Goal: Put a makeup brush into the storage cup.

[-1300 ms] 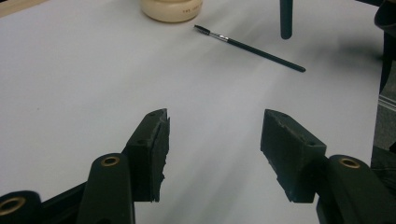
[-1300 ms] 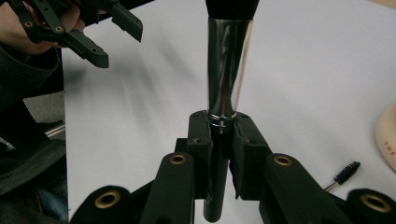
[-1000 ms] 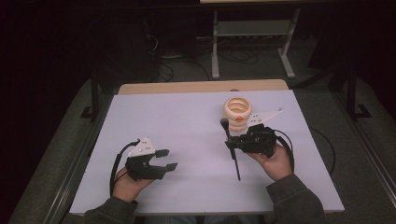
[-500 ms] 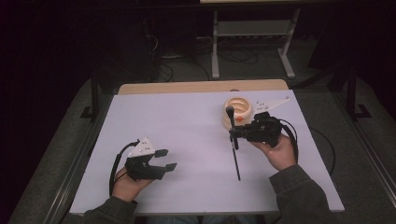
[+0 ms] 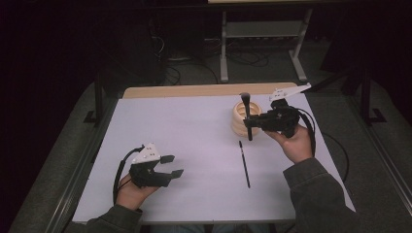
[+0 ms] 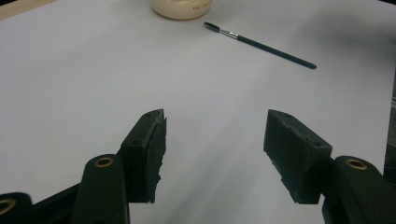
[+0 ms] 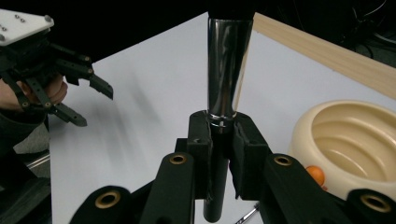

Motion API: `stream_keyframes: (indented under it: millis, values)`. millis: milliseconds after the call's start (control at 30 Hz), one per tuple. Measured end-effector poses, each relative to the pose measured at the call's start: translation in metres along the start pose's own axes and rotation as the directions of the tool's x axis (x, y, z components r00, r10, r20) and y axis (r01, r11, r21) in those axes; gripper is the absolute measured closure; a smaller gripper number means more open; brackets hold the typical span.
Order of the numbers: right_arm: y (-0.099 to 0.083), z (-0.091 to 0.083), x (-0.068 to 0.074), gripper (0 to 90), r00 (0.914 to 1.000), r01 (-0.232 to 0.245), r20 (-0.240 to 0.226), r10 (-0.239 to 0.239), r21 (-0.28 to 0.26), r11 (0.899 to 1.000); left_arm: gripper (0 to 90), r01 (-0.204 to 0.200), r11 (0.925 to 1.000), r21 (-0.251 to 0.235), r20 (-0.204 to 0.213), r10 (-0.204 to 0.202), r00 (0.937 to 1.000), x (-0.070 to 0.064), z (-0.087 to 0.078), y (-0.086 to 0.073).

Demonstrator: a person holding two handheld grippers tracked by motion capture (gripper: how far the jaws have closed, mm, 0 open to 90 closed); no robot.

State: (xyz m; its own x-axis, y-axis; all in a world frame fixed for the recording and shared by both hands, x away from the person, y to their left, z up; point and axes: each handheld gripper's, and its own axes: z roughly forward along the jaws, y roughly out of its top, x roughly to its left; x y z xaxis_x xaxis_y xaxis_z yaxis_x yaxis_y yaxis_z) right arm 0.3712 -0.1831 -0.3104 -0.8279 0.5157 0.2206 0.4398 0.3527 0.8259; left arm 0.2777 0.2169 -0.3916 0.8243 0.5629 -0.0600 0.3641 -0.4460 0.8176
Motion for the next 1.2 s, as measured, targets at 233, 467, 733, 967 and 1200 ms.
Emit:
stream_keyframes:
  millis: [233,467,733,967,1200]
  values:
    - [0.009,0.005,-0.009,78.3,0.9996,-0.014,0.023,0.014,0.021,1.000,38.0,0.010,1.0000,0.001,0.003,-0.010,1.0000,0.002,-0.002,-0.001]
    - [0.021,0.001,-0.018,78.3,0.9985,-0.023,0.051,0.022,0.006,1.000,37.6,0.019,0.9998,-0.007,0.005,-0.019,0.9998,0.004,-0.004,-0.002]
    - [0.038,-0.002,-0.030,78.3,0.9953,-0.028,0.092,0.029,-0.009,1.000,37.2,0.017,0.9999,-0.004,0.008,-0.017,0.9998,0.005,-0.003,-0.002]
    - [0.054,-0.001,-0.035,78.3,0.9912,-0.041,0.126,0.042,-0.011,0.999,37.0,0.027,0.9996,-0.009,0.012,-0.027,0.9996,0.006,-0.004,-0.003]
    - [0.066,0.000,-0.044,78.3,0.9857,-0.063,0.155,0.065,-0.021,0.998,36.9,0.029,0.9996,-0.009,0.012,-0.028,0.9995,0.007,-0.005,-0.002]
